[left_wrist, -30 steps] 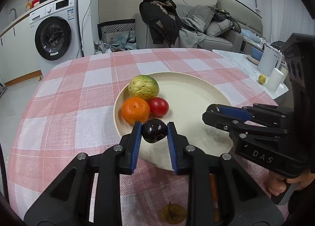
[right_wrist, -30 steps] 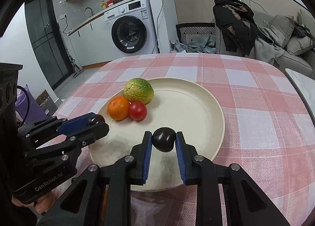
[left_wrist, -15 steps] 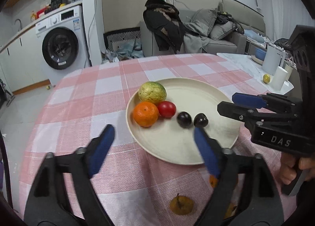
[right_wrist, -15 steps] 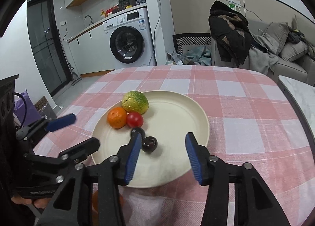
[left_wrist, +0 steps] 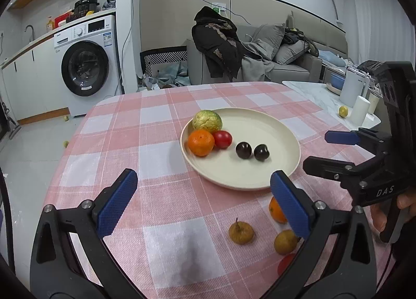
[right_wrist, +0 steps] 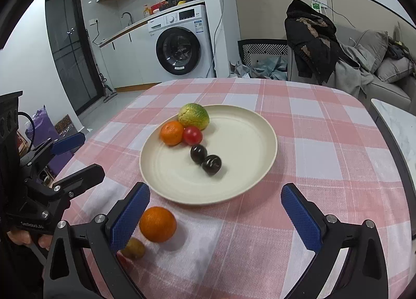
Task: Organize fruits
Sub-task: 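Move the right tool to the large orange while the left tool approaches a brown pear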
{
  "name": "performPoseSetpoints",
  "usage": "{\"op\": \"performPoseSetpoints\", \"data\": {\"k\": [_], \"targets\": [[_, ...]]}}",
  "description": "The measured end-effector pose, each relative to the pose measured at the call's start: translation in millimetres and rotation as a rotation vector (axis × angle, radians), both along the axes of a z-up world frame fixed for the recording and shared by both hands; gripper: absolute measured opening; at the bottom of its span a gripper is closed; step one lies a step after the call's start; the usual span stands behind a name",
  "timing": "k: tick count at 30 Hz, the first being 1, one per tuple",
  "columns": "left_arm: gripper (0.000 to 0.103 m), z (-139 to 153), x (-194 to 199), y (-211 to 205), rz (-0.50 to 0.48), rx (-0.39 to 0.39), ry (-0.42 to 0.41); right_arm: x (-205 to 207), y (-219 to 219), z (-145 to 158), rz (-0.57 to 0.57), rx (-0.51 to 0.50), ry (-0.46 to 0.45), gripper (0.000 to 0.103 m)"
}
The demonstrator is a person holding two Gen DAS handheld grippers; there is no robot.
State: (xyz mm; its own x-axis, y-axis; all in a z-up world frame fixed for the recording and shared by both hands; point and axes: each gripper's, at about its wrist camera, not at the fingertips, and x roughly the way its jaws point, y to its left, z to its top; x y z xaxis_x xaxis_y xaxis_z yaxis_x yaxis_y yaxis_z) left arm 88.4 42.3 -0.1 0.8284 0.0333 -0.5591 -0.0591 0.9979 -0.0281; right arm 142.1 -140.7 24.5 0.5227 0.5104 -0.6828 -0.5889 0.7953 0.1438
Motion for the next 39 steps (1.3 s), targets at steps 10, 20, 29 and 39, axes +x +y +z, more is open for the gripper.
{"op": "performPoseSetpoints", "data": {"k": [10, 20, 29, 39], "targets": [[0.102, -7, -16, -1, 0.016, 0.005, 0.024, -16, 13, -15, 0.063, -0.06, 0.03, 0.103], [0.102, -15, -14, -1, 0.012, 0.002, 0.051, -18, 21, -25, 0.099, -0.068, 0.073, 0.103], [0.102, -22, -6, 5, 0.027, -0.022, 0.074, -18, 31, -35, 0.116, -0.094, 0.095, 0.103], [0.102, -23, -3, 4, 0.026, -0.024, 0.079, -12, 28, -39, 0.128, -0.059, 0.156, 0.092]]}}
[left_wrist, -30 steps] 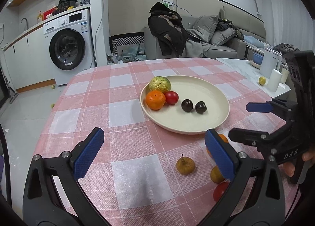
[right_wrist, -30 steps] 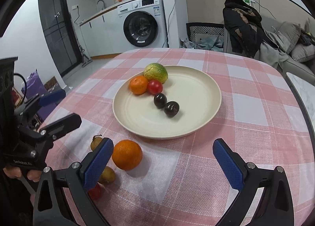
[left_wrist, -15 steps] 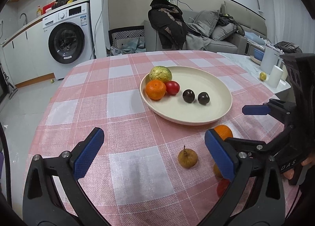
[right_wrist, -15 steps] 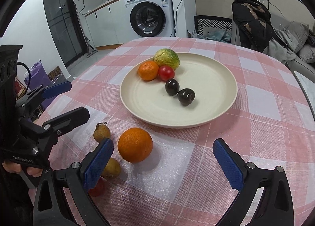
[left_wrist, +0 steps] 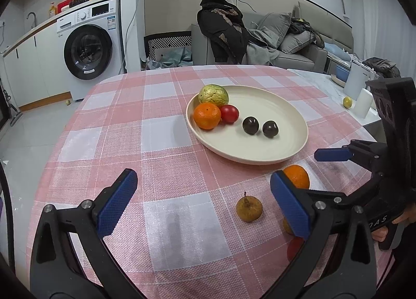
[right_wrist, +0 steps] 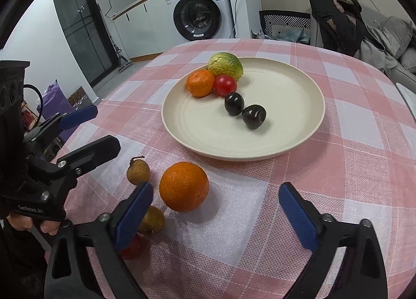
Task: Organize fruits
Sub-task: 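Move the right tool to the large orange while the left tool approaches a brown pear, then close the right tool on the large orange while the left tool grasps the brown pear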
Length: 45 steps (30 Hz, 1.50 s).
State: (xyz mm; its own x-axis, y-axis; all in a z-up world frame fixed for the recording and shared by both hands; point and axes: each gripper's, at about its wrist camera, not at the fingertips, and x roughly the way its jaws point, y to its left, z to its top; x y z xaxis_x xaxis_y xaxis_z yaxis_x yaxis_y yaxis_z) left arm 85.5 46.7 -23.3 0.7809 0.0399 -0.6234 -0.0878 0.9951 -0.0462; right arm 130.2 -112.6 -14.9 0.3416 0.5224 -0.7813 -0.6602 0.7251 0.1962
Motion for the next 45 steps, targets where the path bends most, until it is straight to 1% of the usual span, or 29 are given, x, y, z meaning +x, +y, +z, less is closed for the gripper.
{"op": "performPoseSetpoints", "data": {"k": [1, 3, 5, 9, 10, 11, 12, 14, 16, 17, 19, 23, 27, 29, 31, 35, 38, 40, 41, 43, 45], "targets": [[0.102, 0, 0, 0, 0.001, 0.001, 0.0, 0, 0, 0, 0.007, 0.006, 0.009, 0.084], [0.102, 0, -1, 0, 0.001, 0.002, -0.002, 0, 1, -1, 0.019, 0.011, 0.023, 0.08], [0.102, 1, -1, 1, 0.004, 0.001, -0.008, -1, 3, -1, 0.035, 0.019, 0.027, 0.071], [0.102, 1, 0, 4, 0.009, -0.013, -0.011, -4, 6, 0, 0.063, 0.043, 0.036, 0.063], [0.102, 1, 0, 4, 0.011, -0.015, -0.009, -3, 6, 0, 0.071, 0.055, 0.048, 0.058], [0.102, 1, 0, 4, 0.012, -0.015, -0.009, -2, 6, 0, 0.075, 0.065, 0.065, 0.056], [0.102, 1, 0, 4, 0.011, -0.016, -0.009, 0, 6, -1, 0.073, 0.074, 0.08, 0.055], [0.102, 1, 1, 4, 0.011, -0.016, -0.01, 1, 6, -3, 0.066, 0.077, 0.089, 0.05], [0.102, 1, 0, 4, 0.01, -0.016, -0.009, 2, 5, -3, 0.065, 0.085, 0.097, 0.048], [0.102, 1, 1, 4, 0.009, -0.015, -0.007, 2, 5, -3, 0.066, 0.09, 0.101, 0.044], [0.102, 0, 1, 3, 0.008, -0.012, -0.006, 2, 5, -3, 0.071, 0.098, 0.104, 0.04], [0.102, 0, 1, 1, 0.004, -0.011, -0.003, -2, 5, -2, 0.073, 0.086, 0.081, 0.038], [0.102, -2, 2, 0, -0.004, -0.013, 0.006, -7, -1, 5, 0.057, 0.091, 0.039, 0.038], [0.102, -3, 2, -2, -0.012, -0.014, 0.014, -10, -7, 10, 0.039, 0.097, 0.004, 0.038], [0.102, -5, 2, -5, -0.022, -0.012, 0.026, -11, -14, 13, 0.015, 0.106, -0.024, 0.038], [0.099, -13, 6, -13, -0.069, 0.0, 0.08, -10, -21, 17, -0.007, 0.113, -0.045, 0.038], [0.09, -17, 8, -19, -0.093, 0.002, 0.108, -11, -24, 21, -0.005, 0.119, -0.055, 0.038], [0.081, -20, 10, -20, -0.106, -0.006, 0.125, -11, -27, 23, -0.011, 0.123, -0.058, 0.038], [0.079, -22, 11, -21, -0.11, -0.011, 0.133, -11, -28, 23, -0.012, 0.122, -0.057, 0.038], [0.07, -24, 12, -21, -0.118, -0.018, 0.143, -10, -29, 23, -0.015, 0.12, -0.055, 0.038], [0.068, -26, 15, -21, -0.124, -0.027, 0.16, -10, -29, 23, -0.015, 0.117, -0.055, 0.038]]}}
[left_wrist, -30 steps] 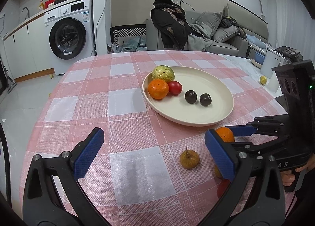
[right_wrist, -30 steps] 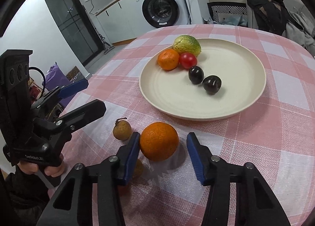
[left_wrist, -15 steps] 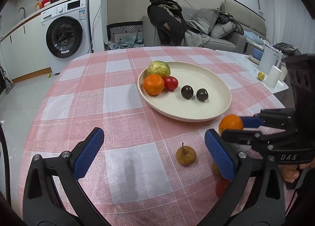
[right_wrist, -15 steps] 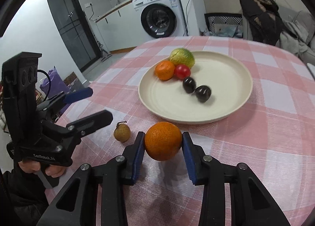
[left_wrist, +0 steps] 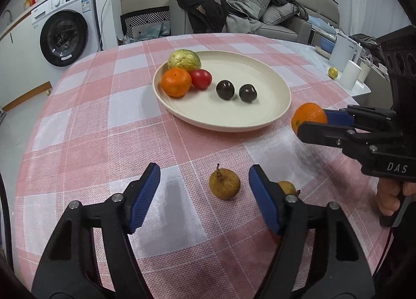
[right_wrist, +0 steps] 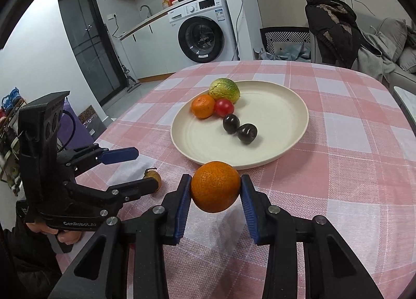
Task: Organize fruits
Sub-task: 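Close the right tool on the large orange while the left tool grasps the brown pear, then lower the pear onto the plate with the left tool while the right tool places the orange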
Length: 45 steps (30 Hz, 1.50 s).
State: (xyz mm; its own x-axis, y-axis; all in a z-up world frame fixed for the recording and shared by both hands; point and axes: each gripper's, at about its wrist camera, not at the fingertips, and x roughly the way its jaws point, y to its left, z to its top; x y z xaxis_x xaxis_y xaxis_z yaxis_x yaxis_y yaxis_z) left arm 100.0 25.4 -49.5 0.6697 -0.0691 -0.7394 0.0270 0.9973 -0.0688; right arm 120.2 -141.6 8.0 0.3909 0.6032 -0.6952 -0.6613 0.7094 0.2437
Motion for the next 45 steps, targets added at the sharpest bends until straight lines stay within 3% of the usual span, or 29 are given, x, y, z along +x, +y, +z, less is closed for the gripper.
{"op": "performPoseSetpoints", "data": {"k": [5, 7, 9, 19, 28, 45], "targets": [[0.045, -6, 6, 3, -0.02, -0.047, 0.04, 0, 0, 0, -0.001, 0.0, -0.001, 0.038], [0.027, -9, 7, 3, -0.035, -0.068, 0.055, 0, 0, 0, -0.001, 0.0, 0.002, 0.038], [0.022, -10, 7, 2, -0.044, -0.073, 0.057, 0, -1, 0, -0.003, 0.0, 0.003, 0.038], [0.022, -4, 3, 2, -0.042, -0.07, 0.015, 2, -2, 0, -0.016, 0.002, 0.002, 0.038], [0.022, 16, 0, 2, -0.018, -0.043, -0.084, 18, -21, 10, -0.12, 0.069, -0.008, 0.038], [0.022, 41, 31, 1, 0.019, -0.038, -0.173, 48, -14, 25, -0.186, 0.079, -0.046, 0.038]]}}
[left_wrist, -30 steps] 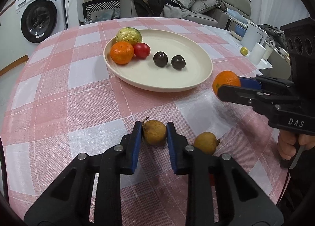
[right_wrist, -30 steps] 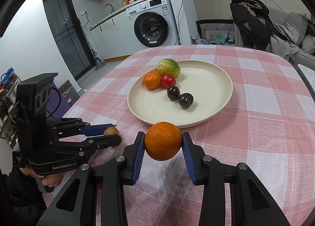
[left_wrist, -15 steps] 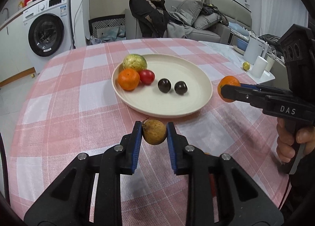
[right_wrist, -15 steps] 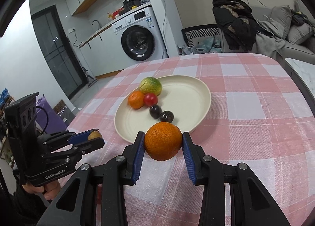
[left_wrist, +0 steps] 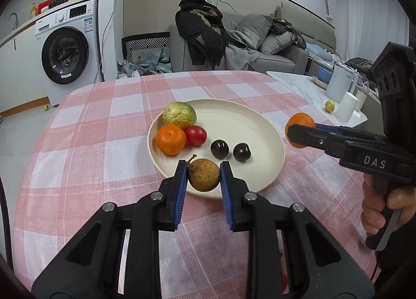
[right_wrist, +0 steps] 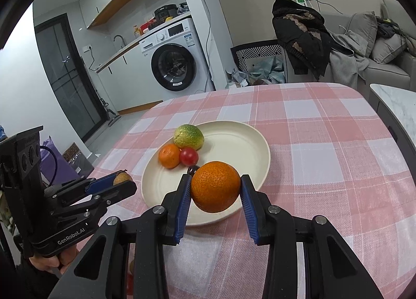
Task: Organize fruits
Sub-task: 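Lower the pear onto the plate with the left tool while the right tool places the orange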
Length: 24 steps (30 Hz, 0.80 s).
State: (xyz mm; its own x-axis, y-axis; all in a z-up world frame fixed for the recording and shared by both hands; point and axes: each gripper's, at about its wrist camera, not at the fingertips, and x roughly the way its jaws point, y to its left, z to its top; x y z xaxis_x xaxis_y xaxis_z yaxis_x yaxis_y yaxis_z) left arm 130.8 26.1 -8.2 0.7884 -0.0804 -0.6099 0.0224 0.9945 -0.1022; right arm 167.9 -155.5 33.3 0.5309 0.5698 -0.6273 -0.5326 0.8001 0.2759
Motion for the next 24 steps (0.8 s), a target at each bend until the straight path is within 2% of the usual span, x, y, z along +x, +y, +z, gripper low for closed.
{"op": "performPoseSetpoints", "data": {"k": [9, 18, 24], "targets": [[0.022, 4, 24, -6, -0.001, 0.02, -0.014, 15, 8, -1, -0.028, -0.012, -0.013, 0.038], [0.022, -15, 48, -9, 0.008, 0.055, 0.032, 32, 14, -20, -0.06, -0.052, 0.037, 0.038], [0.022, -23, 55, -2, 0.023, 0.047, 0.042, 37, 12, -28, -0.075, -0.073, 0.056, 0.038]]}}
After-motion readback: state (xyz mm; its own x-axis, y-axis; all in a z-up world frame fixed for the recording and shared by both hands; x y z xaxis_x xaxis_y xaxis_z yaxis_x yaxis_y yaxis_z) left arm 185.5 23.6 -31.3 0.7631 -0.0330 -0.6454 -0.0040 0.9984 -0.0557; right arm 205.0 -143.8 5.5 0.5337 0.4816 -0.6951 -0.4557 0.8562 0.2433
